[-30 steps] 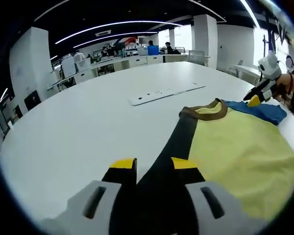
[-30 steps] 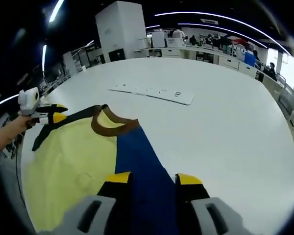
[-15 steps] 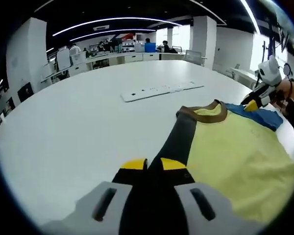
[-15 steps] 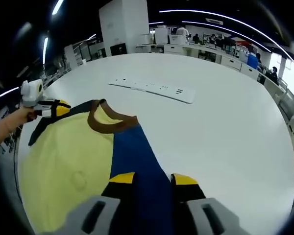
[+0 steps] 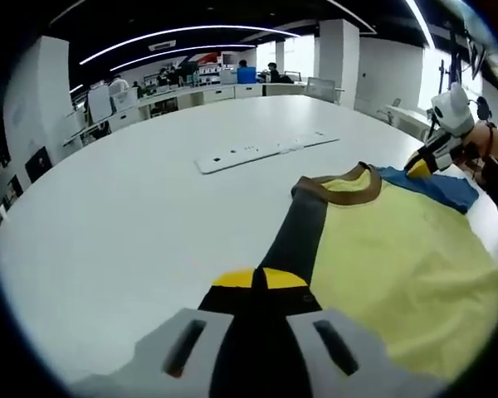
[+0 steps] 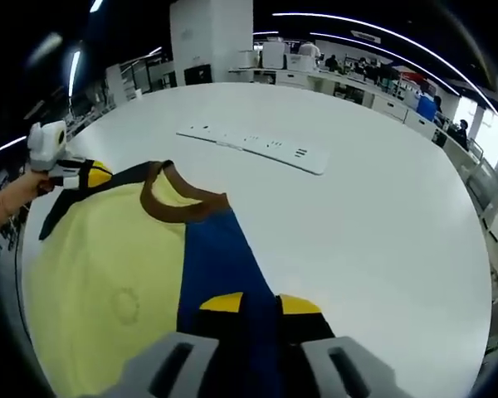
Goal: Fold the garment on the visible template until the final outline fits inside the template.
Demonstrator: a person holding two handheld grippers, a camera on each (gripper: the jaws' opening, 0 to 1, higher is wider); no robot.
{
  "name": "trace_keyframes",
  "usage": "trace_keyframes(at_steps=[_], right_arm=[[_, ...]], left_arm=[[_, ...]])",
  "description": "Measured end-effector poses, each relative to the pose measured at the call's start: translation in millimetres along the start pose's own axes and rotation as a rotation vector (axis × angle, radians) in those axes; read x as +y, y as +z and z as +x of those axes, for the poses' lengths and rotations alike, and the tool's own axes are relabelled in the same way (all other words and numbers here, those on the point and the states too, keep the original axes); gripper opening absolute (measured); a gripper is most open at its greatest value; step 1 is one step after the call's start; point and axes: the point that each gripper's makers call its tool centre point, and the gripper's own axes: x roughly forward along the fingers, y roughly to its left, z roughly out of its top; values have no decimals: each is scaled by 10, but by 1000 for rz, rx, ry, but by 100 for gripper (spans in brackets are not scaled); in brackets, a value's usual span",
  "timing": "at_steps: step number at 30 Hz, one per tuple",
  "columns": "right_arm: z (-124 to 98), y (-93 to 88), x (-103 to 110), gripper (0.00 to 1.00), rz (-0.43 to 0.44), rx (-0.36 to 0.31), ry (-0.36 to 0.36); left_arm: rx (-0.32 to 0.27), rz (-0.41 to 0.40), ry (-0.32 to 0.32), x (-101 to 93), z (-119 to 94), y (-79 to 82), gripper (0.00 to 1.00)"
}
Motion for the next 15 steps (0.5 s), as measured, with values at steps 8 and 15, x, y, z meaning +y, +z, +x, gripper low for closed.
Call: trace_keyframes(at_steps=[8,15], right_arm=[[22,22,-7,3,-5,0,-15],[31,29,-5,1,3,3,-23]], left_arm=[[-13,190,35,-160,-150,144,0],[-69,223,35,-401,-333,237,0]])
